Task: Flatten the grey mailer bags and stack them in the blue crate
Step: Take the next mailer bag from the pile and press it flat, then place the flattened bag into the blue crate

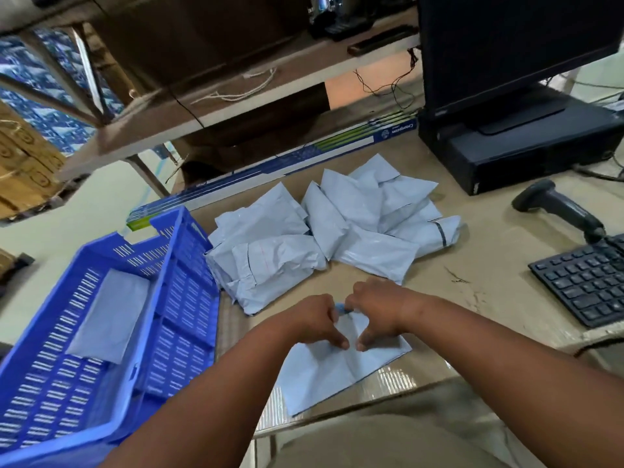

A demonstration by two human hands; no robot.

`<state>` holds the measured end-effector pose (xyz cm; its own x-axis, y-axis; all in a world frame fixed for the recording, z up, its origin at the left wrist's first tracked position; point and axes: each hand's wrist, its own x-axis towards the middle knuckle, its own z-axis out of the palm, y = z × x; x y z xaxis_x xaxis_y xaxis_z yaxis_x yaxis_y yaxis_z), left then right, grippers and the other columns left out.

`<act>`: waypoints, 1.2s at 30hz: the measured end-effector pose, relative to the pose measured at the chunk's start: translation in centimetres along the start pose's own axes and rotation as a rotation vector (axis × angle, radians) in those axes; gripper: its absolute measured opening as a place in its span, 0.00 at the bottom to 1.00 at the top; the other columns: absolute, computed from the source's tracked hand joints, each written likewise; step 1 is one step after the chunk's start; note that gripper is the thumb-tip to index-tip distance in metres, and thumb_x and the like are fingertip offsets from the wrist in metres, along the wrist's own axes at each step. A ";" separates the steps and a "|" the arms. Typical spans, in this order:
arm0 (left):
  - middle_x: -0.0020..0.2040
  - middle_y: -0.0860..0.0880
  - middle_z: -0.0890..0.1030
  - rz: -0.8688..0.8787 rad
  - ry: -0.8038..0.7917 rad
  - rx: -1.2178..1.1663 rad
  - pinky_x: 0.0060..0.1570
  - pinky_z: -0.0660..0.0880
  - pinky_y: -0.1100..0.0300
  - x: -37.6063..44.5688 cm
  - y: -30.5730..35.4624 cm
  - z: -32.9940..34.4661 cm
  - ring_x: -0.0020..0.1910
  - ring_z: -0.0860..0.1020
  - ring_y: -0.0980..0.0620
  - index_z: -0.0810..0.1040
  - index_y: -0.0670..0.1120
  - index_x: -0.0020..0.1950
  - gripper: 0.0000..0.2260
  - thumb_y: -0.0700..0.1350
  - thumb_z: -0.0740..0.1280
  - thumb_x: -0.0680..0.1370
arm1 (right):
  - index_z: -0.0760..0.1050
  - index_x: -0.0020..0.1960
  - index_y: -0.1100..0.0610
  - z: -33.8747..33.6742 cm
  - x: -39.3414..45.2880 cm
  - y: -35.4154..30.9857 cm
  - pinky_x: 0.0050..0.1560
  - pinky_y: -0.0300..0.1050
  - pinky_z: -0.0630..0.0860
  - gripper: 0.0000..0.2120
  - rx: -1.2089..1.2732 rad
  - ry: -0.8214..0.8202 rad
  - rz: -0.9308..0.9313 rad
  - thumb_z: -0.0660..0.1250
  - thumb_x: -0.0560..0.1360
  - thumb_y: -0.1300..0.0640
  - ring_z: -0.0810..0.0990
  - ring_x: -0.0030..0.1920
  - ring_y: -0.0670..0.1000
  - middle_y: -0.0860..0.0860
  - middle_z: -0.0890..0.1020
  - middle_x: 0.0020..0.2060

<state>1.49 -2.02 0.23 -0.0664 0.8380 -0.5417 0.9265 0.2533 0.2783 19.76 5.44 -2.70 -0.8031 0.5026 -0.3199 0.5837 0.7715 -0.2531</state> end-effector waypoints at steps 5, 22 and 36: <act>0.48 0.54 0.81 -0.039 -0.030 -0.041 0.40 0.75 0.59 -1.8 -0.7 -3.3 0.48 0.81 0.52 0.81 0.54 0.56 0.21 0.57 0.83 0.68 | 0.73 0.67 0.42 -2.8 0.8 -1.7 0.56 0.51 0.73 0.31 0.023 0.100 -0.083 0.75 0.70 0.32 0.75 0.62 0.53 0.45 0.77 0.59; 0.44 0.44 0.83 -0.523 0.514 0.041 0.35 0.68 0.63 -22.9 -15.0 -25.0 0.43 0.78 0.46 0.84 0.41 0.47 0.18 0.56 0.78 0.75 | 0.63 0.81 0.42 -16.5 11.0 -20.6 0.79 0.53 0.63 0.32 0.093 0.595 -0.578 0.69 0.80 0.40 0.58 0.80 0.54 0.50 0.60 0.82; 0.27 0.52 0.79 -0.767 0.451 -0.062 0.31 0.72 0.62 -17.4 -35.0 -21.5 0.29 0.79 0.53 0.80 0.46 0.35 0.14 0.52 0.77 0.75 | 0.79 0.69 0.47 -9.6 18.0 -33.2 0.73 0.57 0.65 0.32 -0.194 0.292 -0.576 0.52 0.80 0.29 0.77 0.64 0.59 0.51 0.83 0.63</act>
<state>-37.75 -15.09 16.96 -0.8114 0.5346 -0.2361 0.5467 0.8372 0.0169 -15.23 -7.37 8.67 -0.9951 0.0533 0.0835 0.0420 0.9904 -0.1318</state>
